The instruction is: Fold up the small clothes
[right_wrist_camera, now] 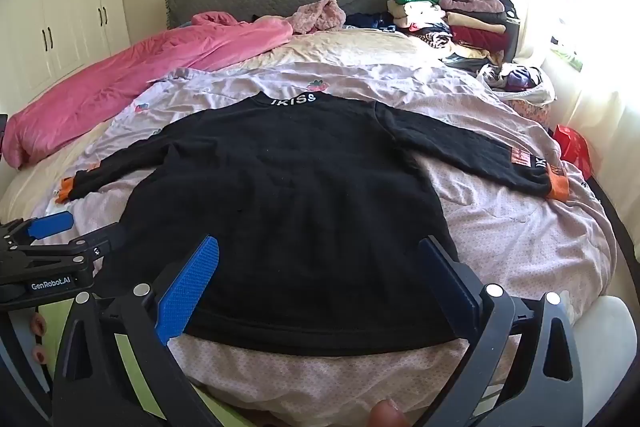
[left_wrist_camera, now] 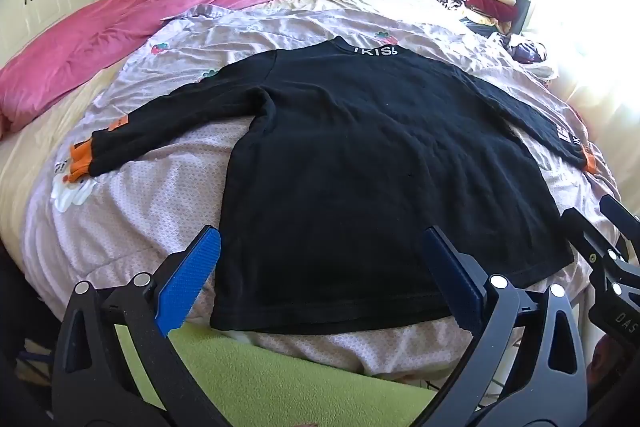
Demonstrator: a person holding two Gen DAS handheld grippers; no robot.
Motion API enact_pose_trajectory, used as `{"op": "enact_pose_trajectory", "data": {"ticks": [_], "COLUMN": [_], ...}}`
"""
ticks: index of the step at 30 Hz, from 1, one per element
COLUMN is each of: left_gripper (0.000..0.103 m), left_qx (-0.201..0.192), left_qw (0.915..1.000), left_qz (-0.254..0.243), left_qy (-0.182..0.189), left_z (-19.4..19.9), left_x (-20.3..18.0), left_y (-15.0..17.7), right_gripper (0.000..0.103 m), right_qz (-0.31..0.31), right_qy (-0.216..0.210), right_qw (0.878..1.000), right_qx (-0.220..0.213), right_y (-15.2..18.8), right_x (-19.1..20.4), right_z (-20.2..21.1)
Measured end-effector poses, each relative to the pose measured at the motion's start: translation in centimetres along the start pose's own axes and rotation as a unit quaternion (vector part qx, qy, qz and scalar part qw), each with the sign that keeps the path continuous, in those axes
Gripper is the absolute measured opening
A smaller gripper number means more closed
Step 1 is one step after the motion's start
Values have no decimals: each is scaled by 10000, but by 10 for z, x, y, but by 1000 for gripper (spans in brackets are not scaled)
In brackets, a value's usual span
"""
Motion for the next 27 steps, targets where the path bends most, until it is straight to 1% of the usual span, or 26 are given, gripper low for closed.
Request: {"op": "enact_pose_trajectory", "data": {"ticks": [9, 14, 15, 27], "left_gripper": [94, 94, 94, 94], "left_qx": [-23, -10, -14, 4], "left_qw": [10000, 10000, 10000, 10000], "left_qz": [37, 1, 21, 9], "left_qy": [24, 21, 41, 62], "left_z": [3, 6, 1, -2], "left_x": [1, 2, -1, 0], "left_y": [-2, -4, 2, 5], "right_gripper": [99, 99, 99, 99], "right_qz": [-6, 23, 30, 45], "right_qy": [-9, -45, -52, -14], "right_qw": [9999, 9999, 9999, 10000], "right_qx": [-113, -90, -85, 36], "right_y": [-1, 3, 3, 10], "right_x": [0, -3, -3, 5], "right_z": [3, 4, 4, 0]}}
Point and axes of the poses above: each gripper's, at about its wrist camera, not at the fingertips, and z roughly against the way its jaws point, x to its left, y to its underside, the point moved 9 cm from there along -z, roughly the way its jaws point, and after that the axes turned 1 degree about -x, right-handed, at the moved point
